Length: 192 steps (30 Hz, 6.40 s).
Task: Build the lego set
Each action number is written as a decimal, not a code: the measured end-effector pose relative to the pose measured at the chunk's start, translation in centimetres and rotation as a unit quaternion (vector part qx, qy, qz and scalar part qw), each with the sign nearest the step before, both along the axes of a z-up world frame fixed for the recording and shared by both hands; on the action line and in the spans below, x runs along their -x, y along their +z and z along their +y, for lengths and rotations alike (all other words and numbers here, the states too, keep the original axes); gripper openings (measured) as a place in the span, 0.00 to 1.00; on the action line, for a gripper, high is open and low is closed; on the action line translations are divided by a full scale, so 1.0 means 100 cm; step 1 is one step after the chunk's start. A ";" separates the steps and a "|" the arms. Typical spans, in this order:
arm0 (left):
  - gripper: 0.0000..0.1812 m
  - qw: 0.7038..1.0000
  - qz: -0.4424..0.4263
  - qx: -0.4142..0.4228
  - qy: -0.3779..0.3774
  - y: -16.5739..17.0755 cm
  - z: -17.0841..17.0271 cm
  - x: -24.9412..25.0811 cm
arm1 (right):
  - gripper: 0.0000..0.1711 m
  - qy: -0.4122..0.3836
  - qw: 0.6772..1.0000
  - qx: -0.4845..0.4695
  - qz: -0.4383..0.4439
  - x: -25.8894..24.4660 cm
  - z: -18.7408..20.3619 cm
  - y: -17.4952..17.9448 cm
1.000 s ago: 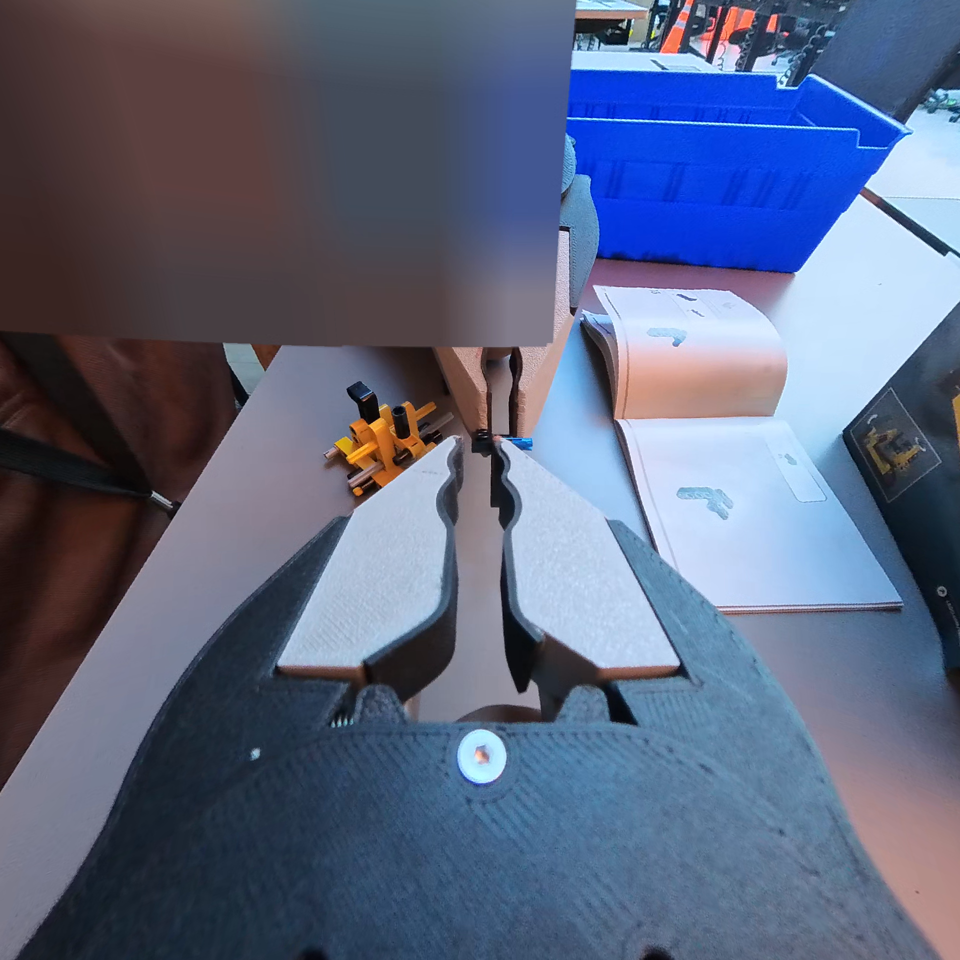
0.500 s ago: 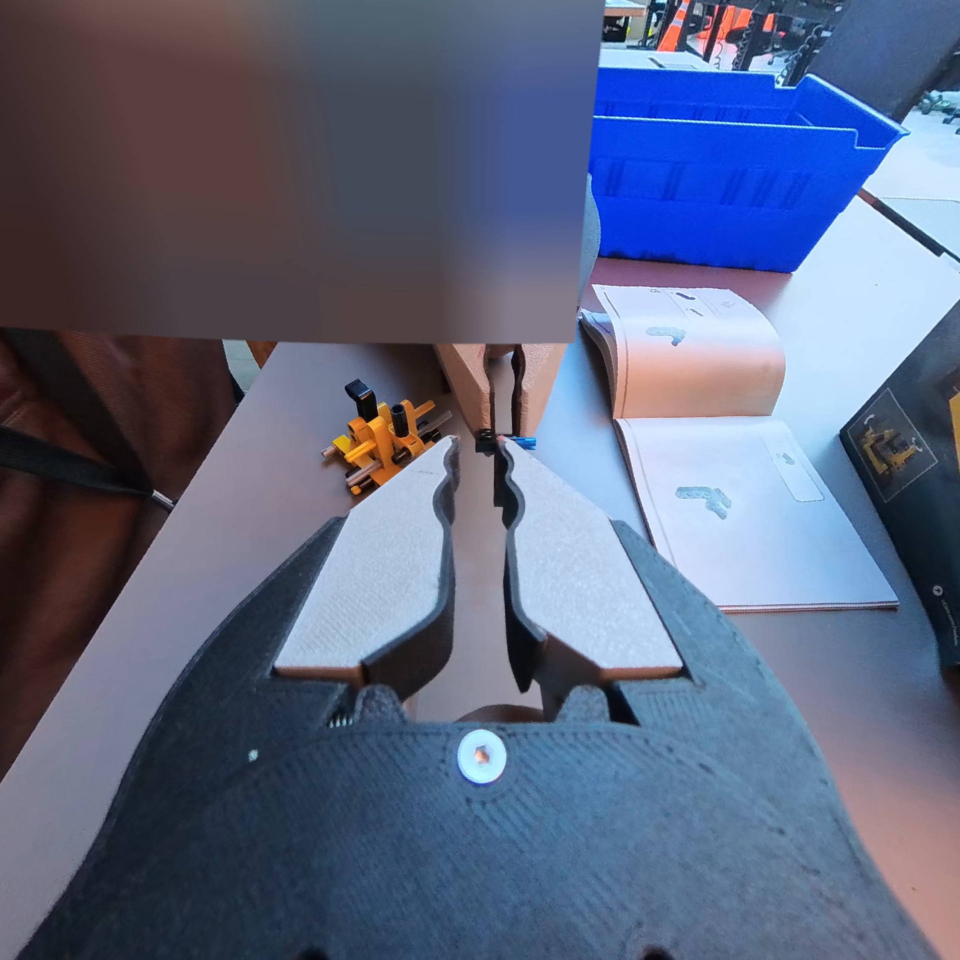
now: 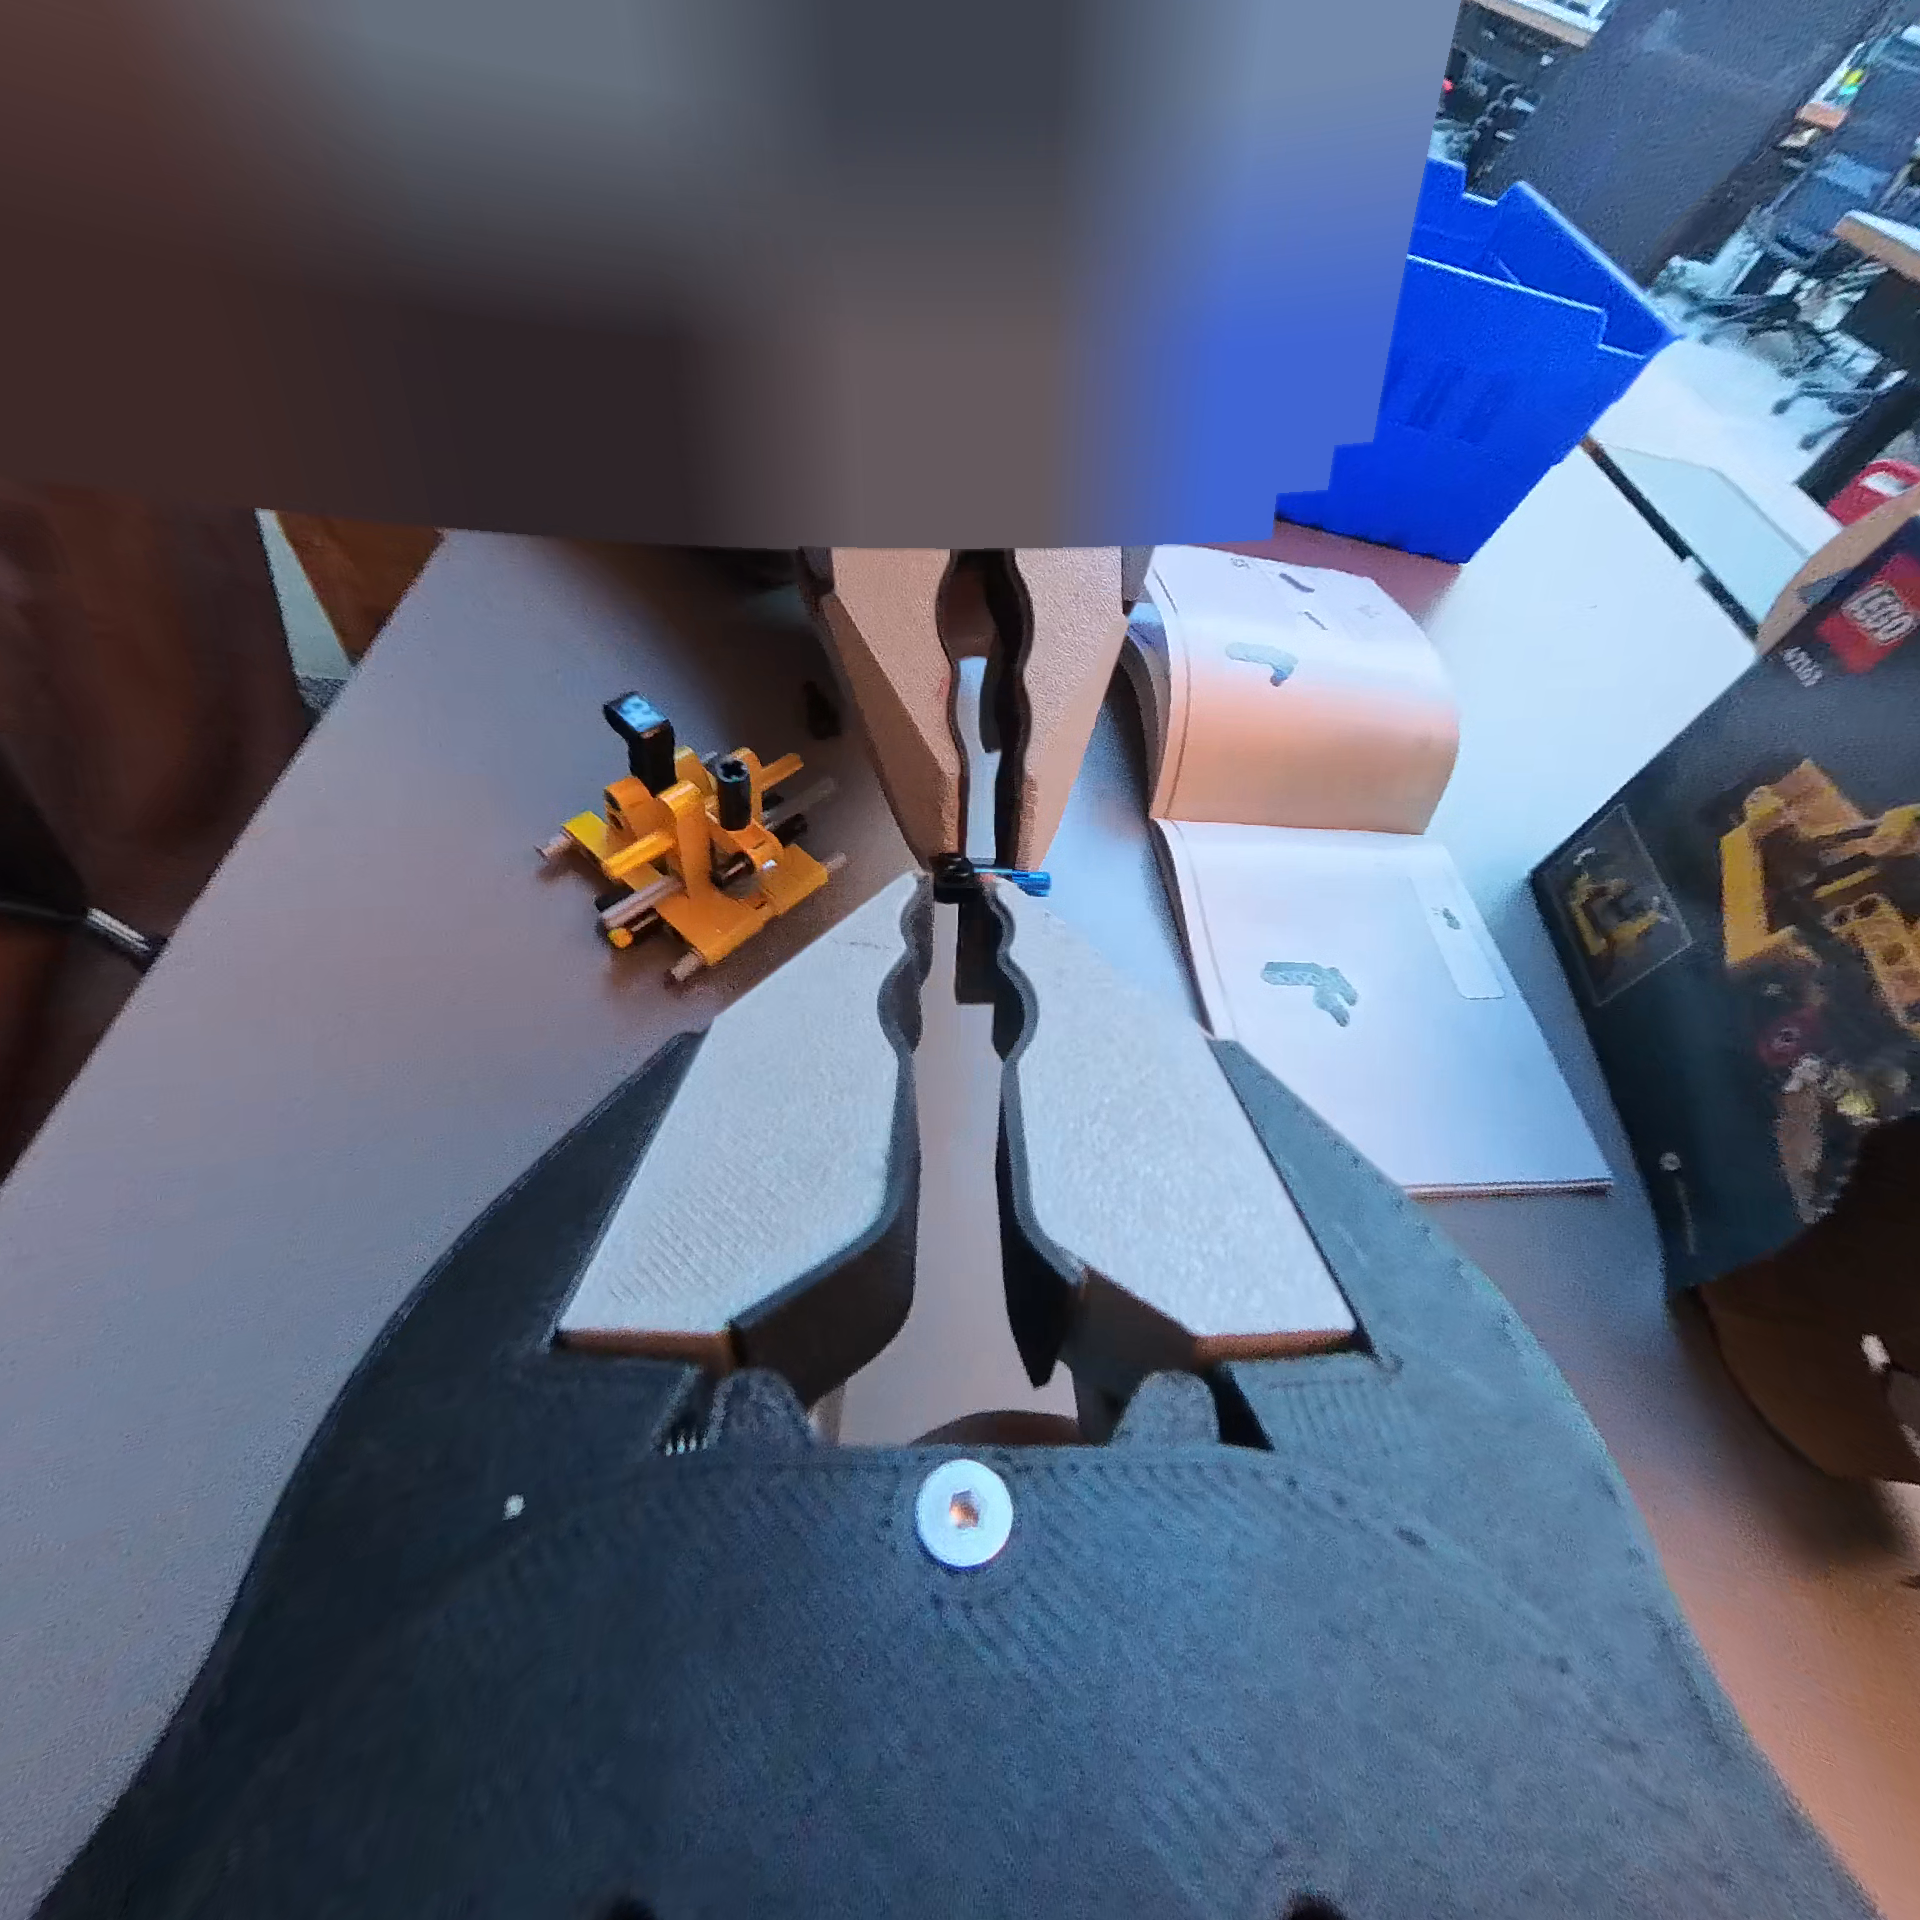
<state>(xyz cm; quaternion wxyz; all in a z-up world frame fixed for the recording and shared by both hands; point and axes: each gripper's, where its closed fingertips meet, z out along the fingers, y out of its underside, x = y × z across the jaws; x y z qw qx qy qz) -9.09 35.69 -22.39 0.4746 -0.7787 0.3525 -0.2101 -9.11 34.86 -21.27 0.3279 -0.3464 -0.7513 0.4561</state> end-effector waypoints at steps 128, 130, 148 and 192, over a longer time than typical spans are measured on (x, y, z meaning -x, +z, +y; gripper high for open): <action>0.03 0.938 0.282 -0.200 -0.035 -0.028 0.008 0.006 | 0.03 -0.047 0.917 -0.386 0.093 0.009 0.022 -0.023; 0.03 0.932 0.293 -0.211 -0.038 -0.028 0.007 0.005 | 0.03 -0.043 0.918 -0.383 0.093 0.007 0.021 -0.024; 0.03 0.907 0.335 -0.252 -0.041 -0.028 0.010 0.006 | 0.02 -0.041 0.933 -0.353 0.063 0.006 0.025 -0.032; 0.03 0.922 0.302 -0.234 -0.057 -0.028 0.003 -0.008 | 0.03 -0.040 0.985 -0.162 -0.040 -0.014 0.032 -0.028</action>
